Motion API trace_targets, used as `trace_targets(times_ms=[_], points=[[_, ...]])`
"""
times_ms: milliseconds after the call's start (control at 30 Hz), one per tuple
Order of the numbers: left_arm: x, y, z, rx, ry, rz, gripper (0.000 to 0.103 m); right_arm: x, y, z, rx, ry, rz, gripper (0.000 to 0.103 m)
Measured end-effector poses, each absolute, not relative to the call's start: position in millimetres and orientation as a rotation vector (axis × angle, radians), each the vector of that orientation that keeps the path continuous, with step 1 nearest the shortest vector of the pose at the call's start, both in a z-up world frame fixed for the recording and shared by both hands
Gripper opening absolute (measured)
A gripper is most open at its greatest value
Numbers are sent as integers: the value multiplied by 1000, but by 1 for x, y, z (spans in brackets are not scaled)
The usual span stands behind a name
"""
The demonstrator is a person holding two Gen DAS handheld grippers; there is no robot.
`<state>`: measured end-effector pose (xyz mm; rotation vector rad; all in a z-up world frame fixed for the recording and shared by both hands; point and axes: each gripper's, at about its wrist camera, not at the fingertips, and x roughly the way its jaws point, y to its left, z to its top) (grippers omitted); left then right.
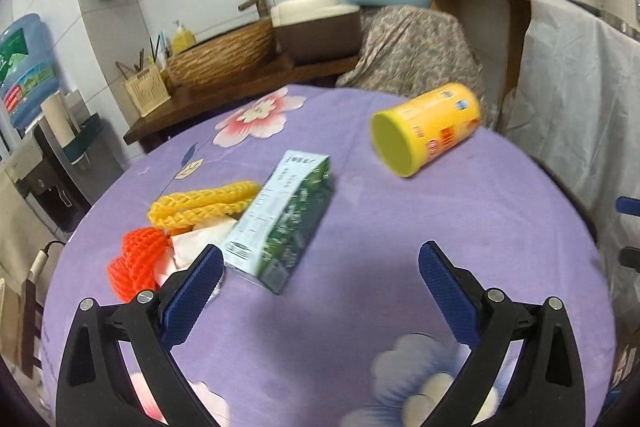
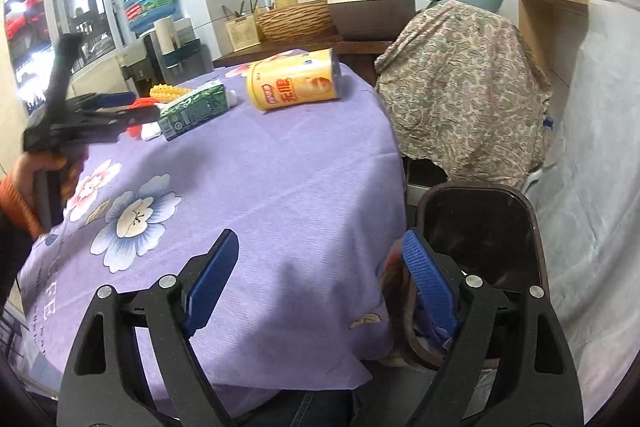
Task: Collect trash
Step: 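Return to the table and grasp the green-and-white milk carton with the left tool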
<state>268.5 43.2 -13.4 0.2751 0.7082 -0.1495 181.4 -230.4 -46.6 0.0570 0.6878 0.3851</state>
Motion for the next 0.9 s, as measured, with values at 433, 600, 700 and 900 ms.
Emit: trace_targets(times_ms=[433,600,700,900], points=[[338,46,-44,417,878,-125,73,199,-216,-27,-60,679,405,84],[345,48,-50,437,904,-105,64,217,-194,-20,-158,676,459,84],[336,50,-46,413,884,-125,57,234,-179,-17,-194,690,498,84],[303,56,-37,330,834,-175,55,282,-160,-6,-226,689,535,84]])
